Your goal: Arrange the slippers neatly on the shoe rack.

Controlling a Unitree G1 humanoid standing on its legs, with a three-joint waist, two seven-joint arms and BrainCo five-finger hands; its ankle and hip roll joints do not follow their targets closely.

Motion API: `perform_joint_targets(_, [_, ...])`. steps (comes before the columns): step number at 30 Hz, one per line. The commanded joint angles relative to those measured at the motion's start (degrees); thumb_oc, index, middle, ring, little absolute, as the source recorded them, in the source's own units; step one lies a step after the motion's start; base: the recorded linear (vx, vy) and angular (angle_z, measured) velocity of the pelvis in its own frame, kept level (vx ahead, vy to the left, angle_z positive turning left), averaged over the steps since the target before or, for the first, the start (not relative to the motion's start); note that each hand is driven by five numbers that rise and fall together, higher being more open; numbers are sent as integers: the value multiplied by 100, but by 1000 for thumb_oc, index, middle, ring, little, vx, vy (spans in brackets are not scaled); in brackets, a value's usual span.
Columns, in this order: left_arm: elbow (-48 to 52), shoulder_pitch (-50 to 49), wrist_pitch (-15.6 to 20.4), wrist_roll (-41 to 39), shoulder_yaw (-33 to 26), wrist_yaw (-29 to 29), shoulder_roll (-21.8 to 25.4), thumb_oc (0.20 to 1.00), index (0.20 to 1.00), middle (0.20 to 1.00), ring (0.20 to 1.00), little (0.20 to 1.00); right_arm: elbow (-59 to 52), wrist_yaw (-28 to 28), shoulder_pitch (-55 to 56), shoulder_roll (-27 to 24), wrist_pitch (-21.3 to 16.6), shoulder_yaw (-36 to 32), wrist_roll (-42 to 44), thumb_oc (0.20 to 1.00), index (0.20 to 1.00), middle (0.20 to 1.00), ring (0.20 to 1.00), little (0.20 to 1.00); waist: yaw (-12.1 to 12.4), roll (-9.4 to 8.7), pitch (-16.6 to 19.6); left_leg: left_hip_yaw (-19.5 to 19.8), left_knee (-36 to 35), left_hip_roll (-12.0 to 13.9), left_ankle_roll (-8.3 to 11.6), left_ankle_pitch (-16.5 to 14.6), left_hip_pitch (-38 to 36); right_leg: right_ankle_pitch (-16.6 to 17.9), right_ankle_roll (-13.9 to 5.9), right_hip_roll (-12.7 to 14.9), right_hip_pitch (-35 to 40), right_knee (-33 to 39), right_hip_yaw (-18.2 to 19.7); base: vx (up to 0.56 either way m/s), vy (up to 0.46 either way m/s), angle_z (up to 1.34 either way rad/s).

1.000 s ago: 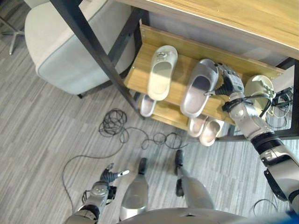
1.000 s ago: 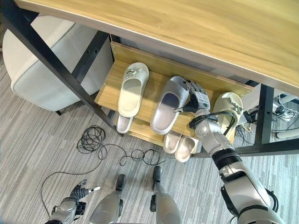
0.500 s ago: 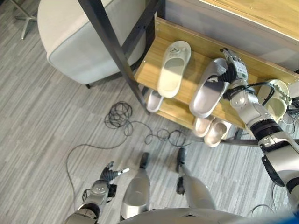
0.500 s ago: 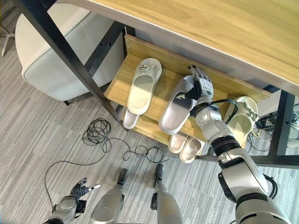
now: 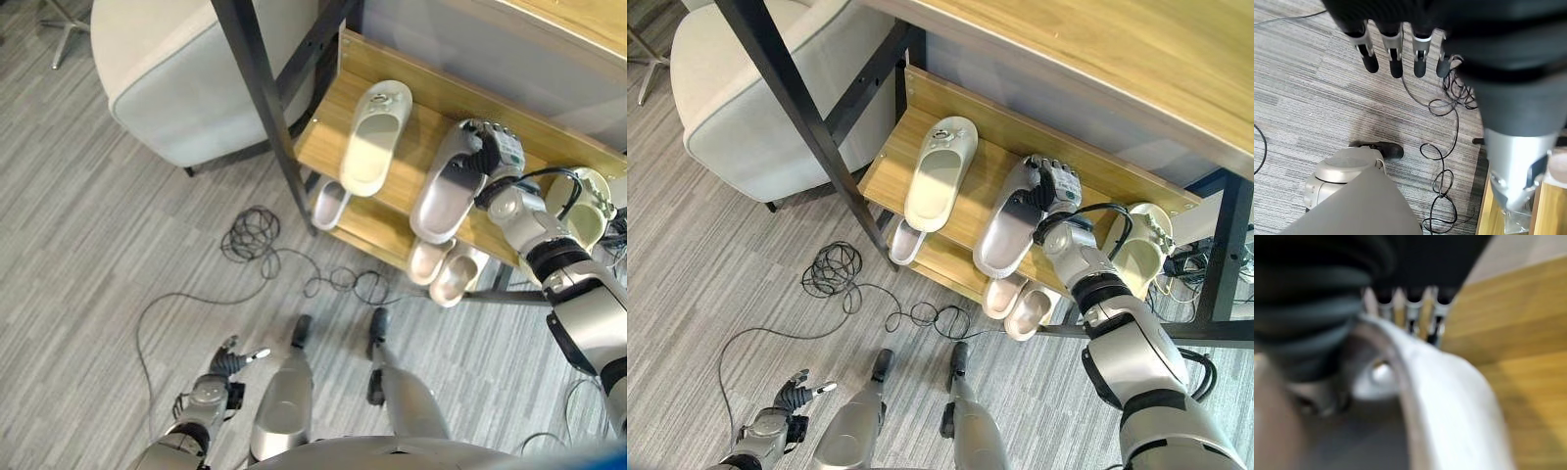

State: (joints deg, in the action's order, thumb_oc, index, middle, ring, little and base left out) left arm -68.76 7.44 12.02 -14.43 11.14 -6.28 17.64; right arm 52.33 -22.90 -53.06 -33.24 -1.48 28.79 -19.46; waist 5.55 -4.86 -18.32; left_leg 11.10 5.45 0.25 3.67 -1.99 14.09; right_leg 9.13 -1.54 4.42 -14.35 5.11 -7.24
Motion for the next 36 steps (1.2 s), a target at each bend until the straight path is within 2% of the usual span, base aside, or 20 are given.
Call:
perform_joint_targets(1, [-117,22,54,-35,275,20,170,1000,1000,1000,1000,1000,100,-85,-182,-414,174,110,-99,200,200,200,200,200,89,146,122,-232,-336,6,-75,4,-163,-1069,-451,133,23,-1244,382,0,0,0])
perform_joint_targets(11, [-90,295,-103,345,137,-78,-2,1000,1000,1000,1000,1000,-1557,-314,1161,-367,297,-636,-1006,200,200,200,200,200,-57,-5,203,-322,45,51,-102,-316,-276,-1190,-424,113,236,-1281,434,4,-1,0])
perform_joint_targets(14, [-157,219,-221,553,-67,-66,-55,1000,1000,1000,1000,1000,-2622,-259,1934,-302,194,-974,-1389,200,200,200,200,200,-127,-99,301,-403,171,96,-126,-461,-408,-1233,-414,82,383,-1292,480,41,-2,-12])
perform_joint_targets(22, [-273,26,-343,853,-300,-1,-164,1000,1000,1000,1000,1000,-4395,-26,3271,-138,-52,-1518,-1948,200,200,200,200,200,-245,-190,459,-526,175,153,-153,-596,-700,-1270,-408,38,588,-1265,563,33,14,-14])
perform_joint_targets(24, [-273,4,-347,891,-347,-1,-176,1000,1000,1000,1000,1000,-4811,129,3526,-44,-244,-1448,-1959,200,200,200,200,200,-286,-222,497,-570,144,171,-154,-608,-766,-1263,-416,24,613,-1246,602,9,18,-17])
perform_joint_targets(29, [-237,31,-334,872,-365,-10,-186,1000,1000,1000,1000,1000,-5103,371,3648,74,-434,-1187,-1843,200,200,200,200,200,-286,-277,450,-590,170,173,-158,-604,-751,-1282,-409,7,578,-1270,615,-31,-1,-8])
perform_joint_targets(33, [-199,120,-311,825,-340,-28,-201,1000,1000,1000,1000,1000,-5083,479,3631,147,-503,-971,-1818,200,200,200,200,200,-272,-296,349,-563,269,157,-152,-610,-662,-1306,-408,14,510,-1354,581,-61,-4,2])
perform_joint_targets(35, [-130,229,-278,718,-267,-93,-231,1000,1000,1000,1000,1000,-4820,531,3589,321,-509,-705,-1706,200,200,200,200,200,-240,-259,108,-492,476,124,-137,-601,-423,-1351,-416,53,315,-1619,526,-124,1,5])
perform_joint_targets(36, [-130,232,-279,717,-269,-94,-230,1000,1000,1000,1000,1000,-4807,524,3578,324,-512,-700,-1705,200,200,200,200,200,-247,-261,110,-487,492,120,-137,-606,-407,-1358,-416,56,302,-1634,522,-107,6,12])
